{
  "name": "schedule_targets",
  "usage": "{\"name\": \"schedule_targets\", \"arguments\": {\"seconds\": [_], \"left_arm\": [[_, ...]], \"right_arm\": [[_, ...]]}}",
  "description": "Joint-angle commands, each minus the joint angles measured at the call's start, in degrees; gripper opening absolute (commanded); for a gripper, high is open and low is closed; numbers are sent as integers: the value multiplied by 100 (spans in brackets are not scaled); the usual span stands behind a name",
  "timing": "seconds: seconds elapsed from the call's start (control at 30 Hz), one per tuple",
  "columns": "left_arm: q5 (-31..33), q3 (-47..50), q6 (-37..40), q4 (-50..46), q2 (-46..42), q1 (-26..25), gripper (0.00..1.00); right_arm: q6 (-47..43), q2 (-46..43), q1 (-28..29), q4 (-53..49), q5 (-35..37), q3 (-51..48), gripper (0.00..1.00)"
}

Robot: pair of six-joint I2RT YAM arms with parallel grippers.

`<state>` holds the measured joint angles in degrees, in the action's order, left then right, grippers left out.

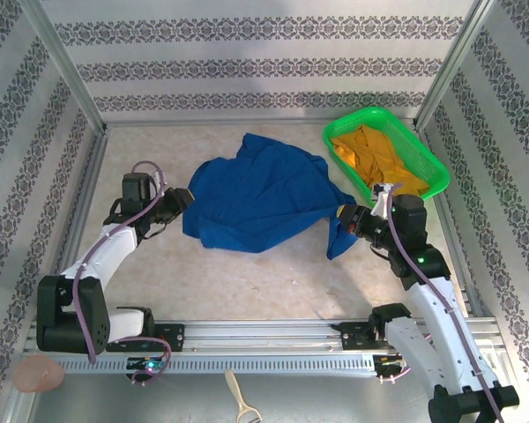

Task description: Fold the inside-out t-shirt

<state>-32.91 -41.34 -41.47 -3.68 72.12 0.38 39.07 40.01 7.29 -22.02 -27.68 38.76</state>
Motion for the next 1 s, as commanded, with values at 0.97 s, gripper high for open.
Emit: {"name": "schedule_targets", "arguments": {"seconds": [0.97], "left_arm": [[4652,-507,794,-1983,1209,-2868,59]], "right_arm": [[68,381,57,383,72,605,0]]}}
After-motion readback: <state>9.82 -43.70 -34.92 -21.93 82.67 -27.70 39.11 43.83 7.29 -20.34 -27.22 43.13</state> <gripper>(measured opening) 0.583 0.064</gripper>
